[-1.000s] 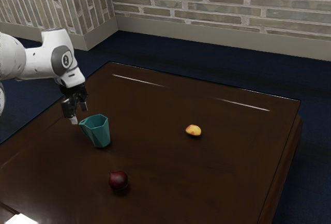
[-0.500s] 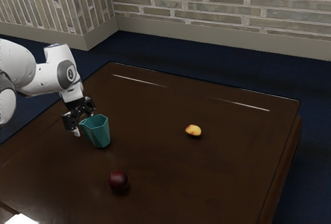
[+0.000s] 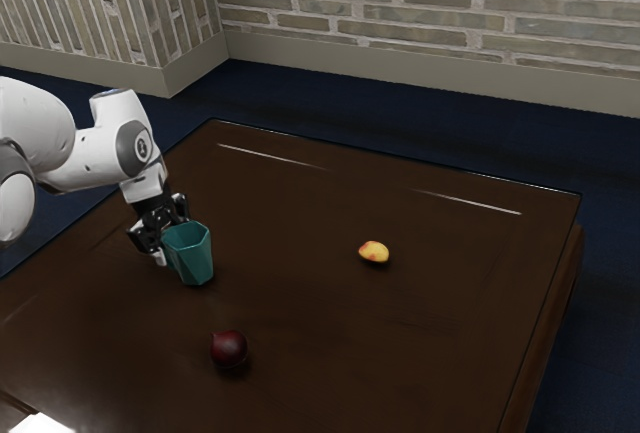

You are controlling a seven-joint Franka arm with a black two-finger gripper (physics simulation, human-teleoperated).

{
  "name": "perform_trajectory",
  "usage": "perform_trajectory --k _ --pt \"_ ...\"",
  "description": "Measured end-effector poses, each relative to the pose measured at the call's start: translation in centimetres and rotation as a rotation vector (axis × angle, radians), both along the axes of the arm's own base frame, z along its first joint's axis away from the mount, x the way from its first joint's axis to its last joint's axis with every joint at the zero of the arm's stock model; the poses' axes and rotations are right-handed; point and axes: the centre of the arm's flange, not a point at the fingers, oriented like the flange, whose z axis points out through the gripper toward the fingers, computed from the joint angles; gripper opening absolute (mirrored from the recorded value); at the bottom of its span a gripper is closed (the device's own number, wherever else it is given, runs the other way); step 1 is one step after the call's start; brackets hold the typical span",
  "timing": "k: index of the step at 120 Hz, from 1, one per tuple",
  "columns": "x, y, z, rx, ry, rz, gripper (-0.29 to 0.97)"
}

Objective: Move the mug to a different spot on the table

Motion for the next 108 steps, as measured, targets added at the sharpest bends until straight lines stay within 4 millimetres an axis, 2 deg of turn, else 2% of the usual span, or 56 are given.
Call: perform_trajectory --k 34,63,93,108 --pt "0.4 -0.3 1.2 -0.003 -0.034 -0.033 0.15" --pt "0.4 -0.4 2.5 -0.080 -0.062 0.005 0.12" --pt "0.3 -1.2 3.4 -0.208 -0.087 0.065 0.04" --pt "0.4 -1.4 5.0 -0.260 -0.128 0.087 -0.01"
